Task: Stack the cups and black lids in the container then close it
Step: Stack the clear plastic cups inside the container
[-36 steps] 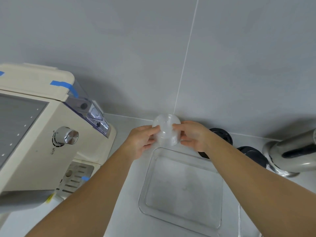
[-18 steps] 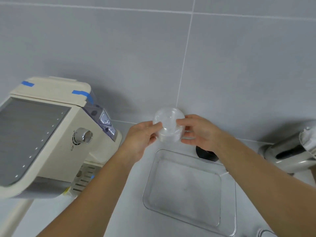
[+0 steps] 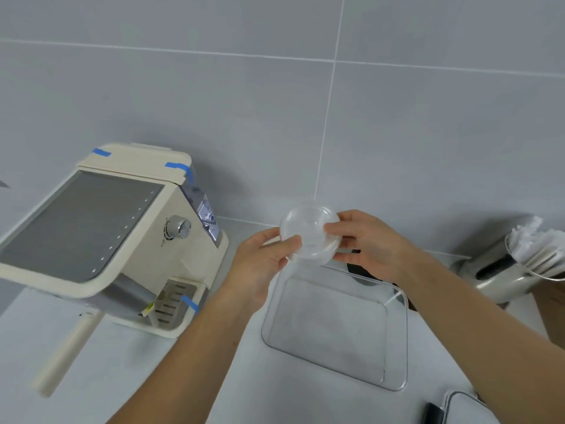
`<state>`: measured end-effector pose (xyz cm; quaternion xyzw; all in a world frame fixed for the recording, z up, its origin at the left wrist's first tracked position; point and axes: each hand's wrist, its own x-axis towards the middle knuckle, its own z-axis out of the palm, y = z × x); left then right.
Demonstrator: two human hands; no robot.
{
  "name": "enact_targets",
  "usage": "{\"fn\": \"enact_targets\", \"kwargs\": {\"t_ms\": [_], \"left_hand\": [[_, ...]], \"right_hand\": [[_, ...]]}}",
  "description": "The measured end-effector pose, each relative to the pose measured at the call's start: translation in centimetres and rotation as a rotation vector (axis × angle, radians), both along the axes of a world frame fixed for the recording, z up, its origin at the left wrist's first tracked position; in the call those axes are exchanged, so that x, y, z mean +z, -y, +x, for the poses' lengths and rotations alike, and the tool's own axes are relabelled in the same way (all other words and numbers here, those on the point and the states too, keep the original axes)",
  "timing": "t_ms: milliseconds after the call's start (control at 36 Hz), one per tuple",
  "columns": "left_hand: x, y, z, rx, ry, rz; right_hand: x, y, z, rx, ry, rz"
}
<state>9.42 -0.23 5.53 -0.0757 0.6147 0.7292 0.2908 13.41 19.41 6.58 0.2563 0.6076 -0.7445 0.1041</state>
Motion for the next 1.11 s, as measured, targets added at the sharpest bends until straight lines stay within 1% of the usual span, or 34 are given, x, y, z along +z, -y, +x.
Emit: {"fn": "enact_targets", "kwargs": {"t_ms": [83,167,306,444,611,861,1000,1111], "left_hand": [[-0.1,0.1,1.7,0.033,0.061,0.046],[-0.7,0.0,3.5,0.062,0.112,0.040],[-2.4,0.3,6.2,0.038,0.179,-0.042],[-3.8,0.3,7.6,0.010,0.253,-0.145],[-5.2,-0.2,7.3,-0.051,0.292,-0.200],[-7.4,-2.2,6.6,-0.022,0.334,-0.281],[-8.3,-2.6,6.3,-0.022,0.344,-0.295],[-8.8,-2.7,5.8,-0.022,0.350,-0.285]], "right_hand": [[-0.2,0.1,1.1,-0.011,0.006,0.013],[-0.8,0.5,2.5,-0.016,0.031,0.024],[-2.9,1.5,4.9,-0.045,0.109,0.049],[-5.2,2.4,6.6,-0.119,0.147,0.003],[-7.6,3.0,7.5,-0.168,0.166,-0.058],[-11.0,3.9,7.2,-0.269,0.228,-0.080],[-12.1,4.2,6.5,-0.308,0.231,-0.069],[-12.8,4.5,6.1,-0.319,0.237,-0.019]]}}
